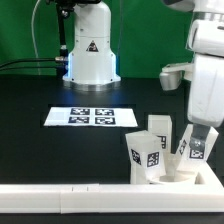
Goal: Assemble stool
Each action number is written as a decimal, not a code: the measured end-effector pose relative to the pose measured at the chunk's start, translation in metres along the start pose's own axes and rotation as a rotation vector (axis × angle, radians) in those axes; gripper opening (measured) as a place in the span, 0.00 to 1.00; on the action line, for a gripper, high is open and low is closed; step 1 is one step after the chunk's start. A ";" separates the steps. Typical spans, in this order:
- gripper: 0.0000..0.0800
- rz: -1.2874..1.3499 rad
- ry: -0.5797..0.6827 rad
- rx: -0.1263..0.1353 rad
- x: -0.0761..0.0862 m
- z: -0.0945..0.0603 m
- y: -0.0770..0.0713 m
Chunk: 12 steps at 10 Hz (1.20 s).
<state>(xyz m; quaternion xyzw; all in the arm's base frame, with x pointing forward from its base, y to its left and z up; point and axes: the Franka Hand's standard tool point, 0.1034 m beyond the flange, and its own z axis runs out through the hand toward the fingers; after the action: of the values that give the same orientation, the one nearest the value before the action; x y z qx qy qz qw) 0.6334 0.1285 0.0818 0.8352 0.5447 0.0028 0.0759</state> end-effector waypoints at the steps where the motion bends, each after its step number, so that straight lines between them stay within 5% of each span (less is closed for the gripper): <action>1: 0.69 -0.001 -0.002 0.001 0.000 0.001 0.000; 2: 0.53 0.008 -0.001 0.001 -0.001 0.001 0.000; 3: 0.53 0.117 -0.001 0.002 0.000 0.001 0.000; 4: 0.42 0.189 -0.001 0.002 -0.001 0.001 0.000; 10: 0.42 0.557 -0.001 0.001 -0.001 0.001 0.001; 12: 0.42 0.867 0.002 0.008 -0.001 0.001 0.001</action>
Offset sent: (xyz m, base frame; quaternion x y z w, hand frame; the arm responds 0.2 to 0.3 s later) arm 0.0000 0.0000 0.0000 0.0000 0.0000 0.1938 0.9810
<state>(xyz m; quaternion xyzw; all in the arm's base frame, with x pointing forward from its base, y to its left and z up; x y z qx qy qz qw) 0.6339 0.1273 0.0807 0.9870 0.1437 0.0332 0.0639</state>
